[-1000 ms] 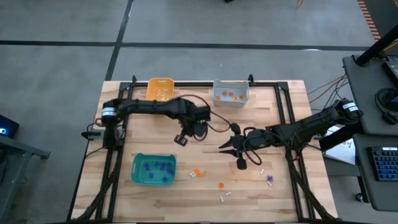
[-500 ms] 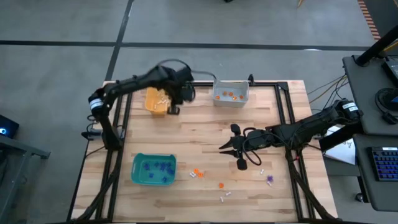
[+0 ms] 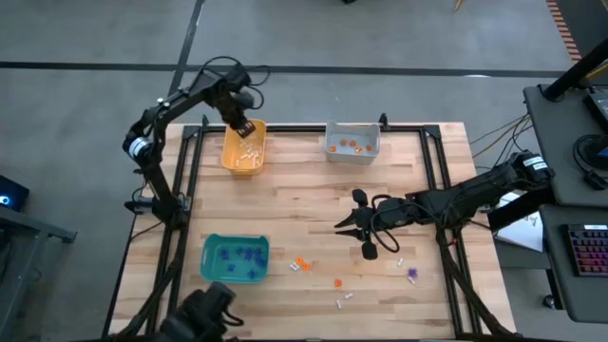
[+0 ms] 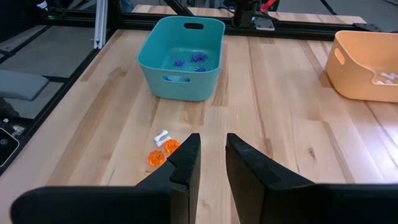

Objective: Sort Halloween decoration
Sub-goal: Put the white bone toy into the orange bin

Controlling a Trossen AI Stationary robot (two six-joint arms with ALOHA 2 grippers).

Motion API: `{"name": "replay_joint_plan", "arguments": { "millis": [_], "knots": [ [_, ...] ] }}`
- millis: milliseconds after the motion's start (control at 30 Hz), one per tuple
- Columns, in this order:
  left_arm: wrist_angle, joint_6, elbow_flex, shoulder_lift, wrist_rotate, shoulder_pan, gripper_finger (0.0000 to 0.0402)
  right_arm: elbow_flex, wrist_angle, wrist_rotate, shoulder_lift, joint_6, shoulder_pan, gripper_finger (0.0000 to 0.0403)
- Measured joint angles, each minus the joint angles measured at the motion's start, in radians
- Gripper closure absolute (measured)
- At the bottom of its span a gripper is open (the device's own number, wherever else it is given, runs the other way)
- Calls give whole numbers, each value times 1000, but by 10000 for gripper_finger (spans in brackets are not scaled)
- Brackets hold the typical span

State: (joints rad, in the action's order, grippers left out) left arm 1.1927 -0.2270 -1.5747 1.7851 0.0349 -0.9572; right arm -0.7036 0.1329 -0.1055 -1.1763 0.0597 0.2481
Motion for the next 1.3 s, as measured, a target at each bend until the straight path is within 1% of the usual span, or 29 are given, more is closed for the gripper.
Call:
{"name": "replay_joint_plan", "arguments": {
  "millis": [100,233,633,900,1300],
  "knots": [
    [-5,41,30,0,1,-32,401,0,0,0,0,-1,0,335],
    [-19,46,60,1,1,-40,401,0,0,0,0,0,0,335],
    [-132,48,64,8,1,-35,401,0,0,0,0,8,0,335],
    [-133,53,65,85,2,-19,401,0,0,-1,-2,10,0,335],
    [-156,64,65,165,1,-16,401,0,-1,-1,-3,8,0,335]
  ]
}}
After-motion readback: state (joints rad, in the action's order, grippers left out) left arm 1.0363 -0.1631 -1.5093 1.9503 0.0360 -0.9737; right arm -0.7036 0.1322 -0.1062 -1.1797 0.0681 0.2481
